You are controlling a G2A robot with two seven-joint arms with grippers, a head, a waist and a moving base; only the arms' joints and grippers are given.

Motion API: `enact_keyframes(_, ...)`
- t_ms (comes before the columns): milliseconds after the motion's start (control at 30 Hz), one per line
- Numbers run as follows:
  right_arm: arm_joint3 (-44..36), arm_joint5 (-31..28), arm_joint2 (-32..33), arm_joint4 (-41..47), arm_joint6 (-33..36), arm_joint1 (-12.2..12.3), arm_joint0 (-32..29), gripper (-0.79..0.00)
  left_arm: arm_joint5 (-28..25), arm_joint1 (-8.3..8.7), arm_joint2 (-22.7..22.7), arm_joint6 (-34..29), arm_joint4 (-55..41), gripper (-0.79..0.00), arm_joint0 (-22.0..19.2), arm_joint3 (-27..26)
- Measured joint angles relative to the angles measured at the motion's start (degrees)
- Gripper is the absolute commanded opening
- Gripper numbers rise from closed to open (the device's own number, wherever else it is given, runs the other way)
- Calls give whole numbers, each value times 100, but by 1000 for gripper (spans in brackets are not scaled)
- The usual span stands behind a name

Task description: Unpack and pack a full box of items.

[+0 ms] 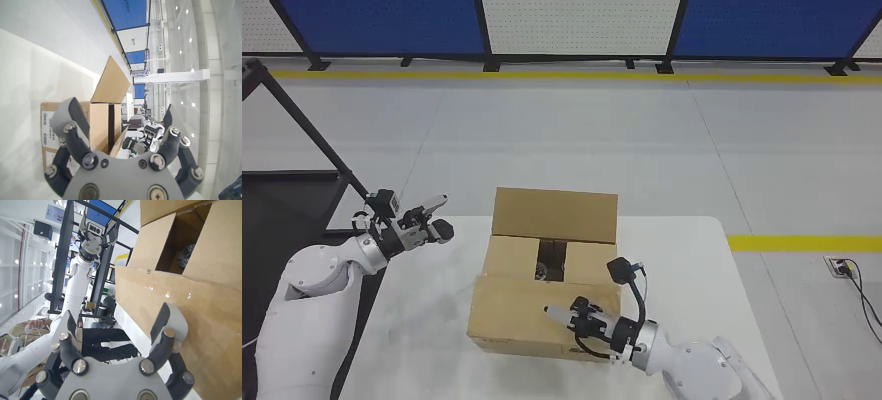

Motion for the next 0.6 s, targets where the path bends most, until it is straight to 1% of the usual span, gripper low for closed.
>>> enact_keyframes(100, 0, 0, 0, 0, 0, 0, 0, 0, -7, 0, 9, 14, 11, 0, 7, -10)
enact_keyframes(167, -7, -15, 0, 20, -34, -2, -22, 0, -43, -11, 78, 137, 56, 0, 22, -51)
enact_keyframes(267, -13, -17, 7, 94, -111, -7, -64, 0, -133, -37, 283, 250, 181, 0, -122, 29)
enact_keyframes(367, -15, 81, 12, 139, -135, -11, -61, 0, -398, -70, 568, 391, 552, 0, -443, 296)
enact_keyframes(467, -23, 122, 26, 165, -169, -11, -95, 0, -618, -134, 888, 469, 841, 0, -832, 722)
enact_keyframes(600, -55, 110, 49, 176, -193, -3, -181, 0, -1001, -270, 1342, 458, 1071, 0, -1320, 1341)
